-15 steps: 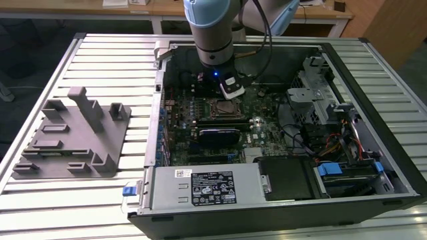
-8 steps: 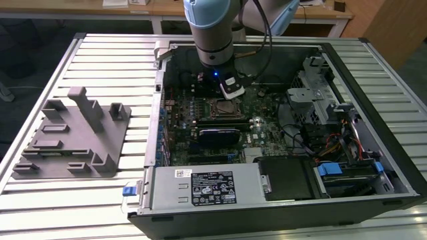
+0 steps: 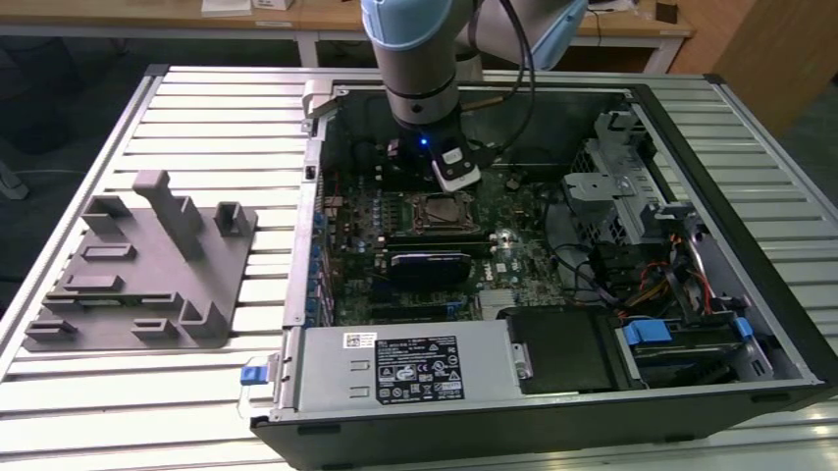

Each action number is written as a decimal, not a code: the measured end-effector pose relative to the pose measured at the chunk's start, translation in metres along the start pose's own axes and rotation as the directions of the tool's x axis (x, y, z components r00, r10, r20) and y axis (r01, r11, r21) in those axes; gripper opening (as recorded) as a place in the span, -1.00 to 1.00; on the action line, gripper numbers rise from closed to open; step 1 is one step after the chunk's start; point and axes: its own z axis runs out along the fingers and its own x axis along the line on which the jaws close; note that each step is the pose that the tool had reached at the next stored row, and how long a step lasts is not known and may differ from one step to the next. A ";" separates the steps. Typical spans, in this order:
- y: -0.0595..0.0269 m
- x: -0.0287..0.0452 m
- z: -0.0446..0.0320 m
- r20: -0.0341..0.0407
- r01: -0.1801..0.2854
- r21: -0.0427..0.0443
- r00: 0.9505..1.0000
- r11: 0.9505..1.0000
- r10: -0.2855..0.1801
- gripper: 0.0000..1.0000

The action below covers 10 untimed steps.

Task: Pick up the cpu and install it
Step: 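Install the first cpu locking lever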

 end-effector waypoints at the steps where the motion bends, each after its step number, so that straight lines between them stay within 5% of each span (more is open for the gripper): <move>1: 0.0003 -0.0002 -0.0012 0.000 0.000 0.000 1.000 1.000 0.000 -0.79; 10: 0.0029 -0.0018 -0.0109 0.000 0.000 0.001 1.000 1.000 0.000 -0.79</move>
